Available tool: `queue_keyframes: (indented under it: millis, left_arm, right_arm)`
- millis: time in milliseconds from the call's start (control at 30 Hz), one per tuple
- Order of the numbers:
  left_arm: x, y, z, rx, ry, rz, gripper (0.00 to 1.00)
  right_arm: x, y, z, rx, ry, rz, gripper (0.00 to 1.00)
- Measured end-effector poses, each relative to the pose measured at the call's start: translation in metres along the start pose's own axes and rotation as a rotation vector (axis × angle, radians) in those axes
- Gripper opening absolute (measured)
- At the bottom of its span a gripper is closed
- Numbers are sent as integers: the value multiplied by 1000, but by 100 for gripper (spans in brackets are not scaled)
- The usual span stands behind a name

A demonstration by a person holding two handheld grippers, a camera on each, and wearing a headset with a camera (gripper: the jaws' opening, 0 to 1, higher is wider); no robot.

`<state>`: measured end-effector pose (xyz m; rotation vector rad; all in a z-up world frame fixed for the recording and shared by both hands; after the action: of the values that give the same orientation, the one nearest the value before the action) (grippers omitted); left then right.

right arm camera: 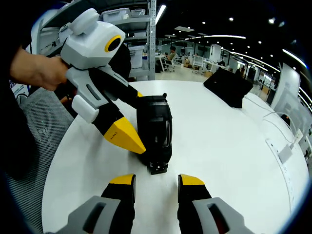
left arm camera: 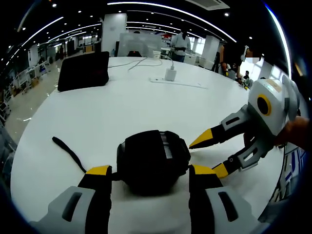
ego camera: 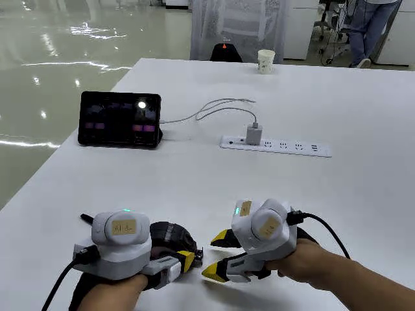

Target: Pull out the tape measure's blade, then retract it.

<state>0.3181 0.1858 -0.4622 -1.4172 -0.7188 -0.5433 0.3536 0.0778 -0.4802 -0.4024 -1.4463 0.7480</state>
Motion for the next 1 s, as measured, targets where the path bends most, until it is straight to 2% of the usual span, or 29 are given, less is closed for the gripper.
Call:
queue_keyframes:
  millis: [367,700,1000]
  left_arm:
    - [-4,-12,-4,-43,31,-23,66]
    - [-5,-21,-9,-102,71,-59,69]
    - [-6,-29,-9,-124,104,-79,74]
  right_arm:
    - [-5,-19,7,-54,26,-26,41]
    - [-15,-38,13,-110,64,-44,46]
    - [-26,-53,19,-154,110,-61,49]
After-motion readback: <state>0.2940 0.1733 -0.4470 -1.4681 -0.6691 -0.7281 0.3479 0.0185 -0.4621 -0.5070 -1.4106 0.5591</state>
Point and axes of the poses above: the centre of the closed fingertips' face, and the gripper's own axes: y roughly forward along the fingers, z roughly to its left, x roughly out of its top, the point moved 4 cm from there along -y, roughly backward along the fingers, and after that the axes turned 11 degrees about x, right-handed, at the moved point
